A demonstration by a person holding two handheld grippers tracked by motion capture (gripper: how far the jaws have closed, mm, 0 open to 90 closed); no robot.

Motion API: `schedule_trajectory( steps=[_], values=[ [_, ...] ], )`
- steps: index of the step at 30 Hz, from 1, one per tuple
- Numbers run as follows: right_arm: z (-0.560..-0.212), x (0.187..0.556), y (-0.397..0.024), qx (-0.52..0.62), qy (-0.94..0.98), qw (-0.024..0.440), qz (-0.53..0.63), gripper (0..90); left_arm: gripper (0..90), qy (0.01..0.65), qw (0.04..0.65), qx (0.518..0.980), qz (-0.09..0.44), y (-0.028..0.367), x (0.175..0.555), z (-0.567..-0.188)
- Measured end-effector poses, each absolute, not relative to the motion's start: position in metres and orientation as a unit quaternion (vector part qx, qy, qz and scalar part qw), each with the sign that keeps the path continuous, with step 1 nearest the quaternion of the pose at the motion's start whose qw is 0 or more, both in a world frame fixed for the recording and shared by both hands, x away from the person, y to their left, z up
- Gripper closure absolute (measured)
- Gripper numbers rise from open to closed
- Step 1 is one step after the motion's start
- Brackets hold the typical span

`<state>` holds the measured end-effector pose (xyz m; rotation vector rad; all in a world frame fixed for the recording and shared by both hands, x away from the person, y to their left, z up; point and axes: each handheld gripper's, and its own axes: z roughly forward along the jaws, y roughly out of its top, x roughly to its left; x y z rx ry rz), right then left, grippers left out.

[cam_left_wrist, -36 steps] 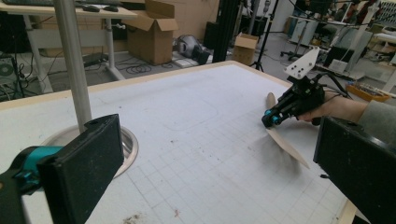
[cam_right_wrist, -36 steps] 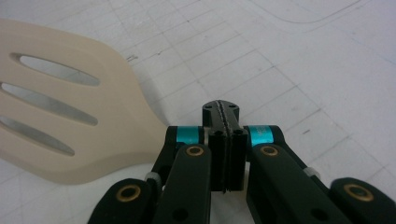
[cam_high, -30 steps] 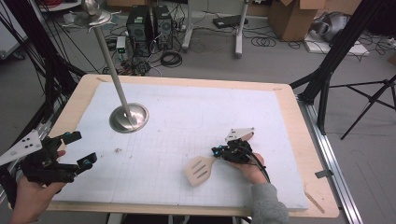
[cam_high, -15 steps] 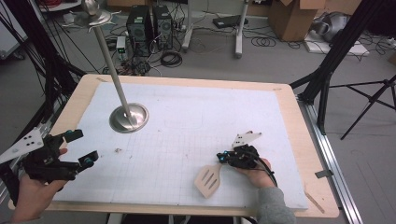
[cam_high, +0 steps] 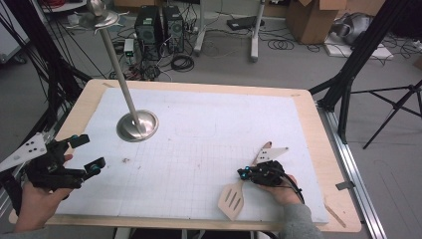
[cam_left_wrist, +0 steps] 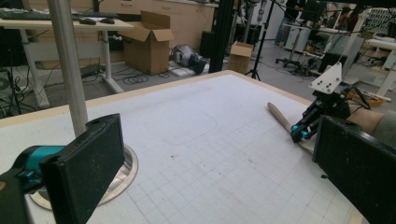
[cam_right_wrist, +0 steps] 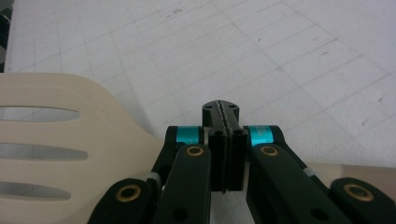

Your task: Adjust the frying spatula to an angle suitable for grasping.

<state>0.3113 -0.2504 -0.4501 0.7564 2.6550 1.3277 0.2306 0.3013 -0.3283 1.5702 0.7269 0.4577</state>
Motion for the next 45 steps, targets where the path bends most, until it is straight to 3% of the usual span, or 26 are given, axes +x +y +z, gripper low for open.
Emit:
schedule_trajectory(
  steps=[16,31,45],
  values=[
    [-0.447,0.304,-0.262,0.242,0.863,0.043,0.441,90.0,2.7,0.314,0.626,0.689,0.187,0.293,0.240,-0.330],
    [-0.438,0.307,-0.325,0.339,0.813,0.127,0.455,90.0,2.7,0.309,0.629,0.689,0.183,0.289,0.245,-0.330],
    [-0.448,0.316,-0.332,0.368,0.817,0.135,0.423,90.0,2.7,0.311,0.621,0.696,0.183,0.289,0.242,-0.332]
  ],
)
